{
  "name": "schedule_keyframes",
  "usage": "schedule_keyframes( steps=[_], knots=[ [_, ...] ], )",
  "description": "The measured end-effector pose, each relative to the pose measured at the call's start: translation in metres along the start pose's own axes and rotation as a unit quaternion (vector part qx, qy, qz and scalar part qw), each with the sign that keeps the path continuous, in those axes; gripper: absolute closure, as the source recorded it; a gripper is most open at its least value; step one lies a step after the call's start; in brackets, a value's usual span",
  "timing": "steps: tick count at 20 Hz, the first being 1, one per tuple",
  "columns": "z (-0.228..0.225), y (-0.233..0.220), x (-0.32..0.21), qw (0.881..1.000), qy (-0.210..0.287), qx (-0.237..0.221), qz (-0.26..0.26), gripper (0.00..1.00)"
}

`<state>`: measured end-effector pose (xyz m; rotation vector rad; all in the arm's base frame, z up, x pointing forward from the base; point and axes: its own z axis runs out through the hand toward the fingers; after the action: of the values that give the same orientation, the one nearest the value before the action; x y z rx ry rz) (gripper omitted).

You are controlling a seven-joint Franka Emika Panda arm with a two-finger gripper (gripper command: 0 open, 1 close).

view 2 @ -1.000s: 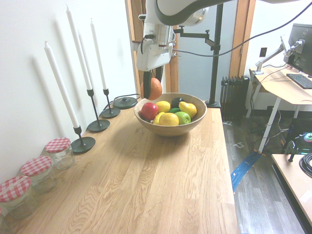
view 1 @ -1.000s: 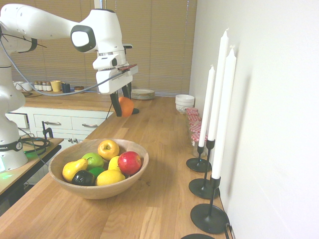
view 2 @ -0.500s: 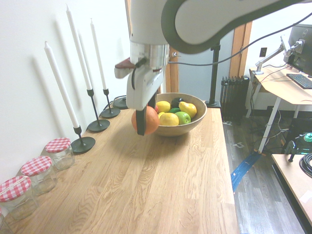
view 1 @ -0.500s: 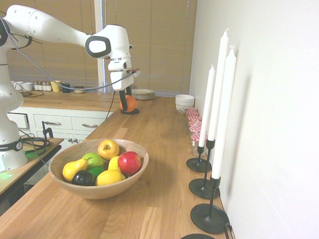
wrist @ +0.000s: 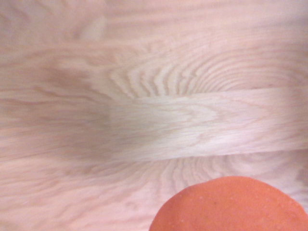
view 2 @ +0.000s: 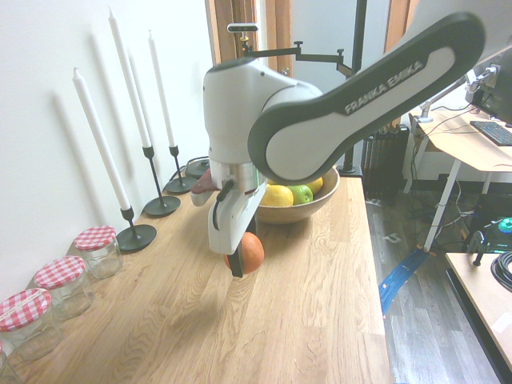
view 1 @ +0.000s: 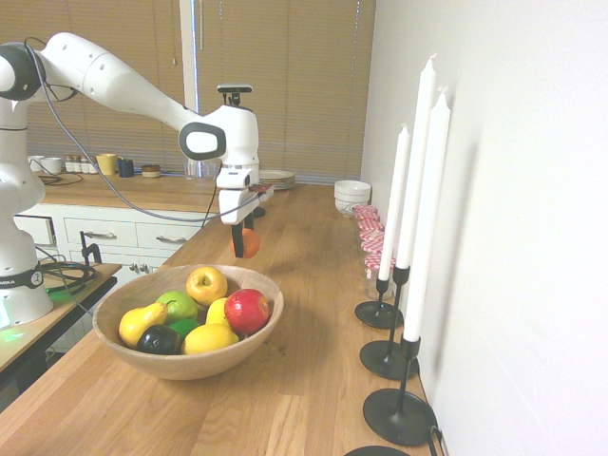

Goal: Take orange out of the basket

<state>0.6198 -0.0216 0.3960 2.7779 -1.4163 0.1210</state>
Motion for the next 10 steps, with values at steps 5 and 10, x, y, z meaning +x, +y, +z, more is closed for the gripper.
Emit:
schedule_keyframes(
  steps=[5, 10],
  knots=[
    [0.015, 0.002, 0.005, 1.000, -0.002, -0.005, 0.004, 1.00],
    [0.023, 0.002, 0.005, 1.000, -0.005, -0.010, 0.004, 1.00]
  ],
)
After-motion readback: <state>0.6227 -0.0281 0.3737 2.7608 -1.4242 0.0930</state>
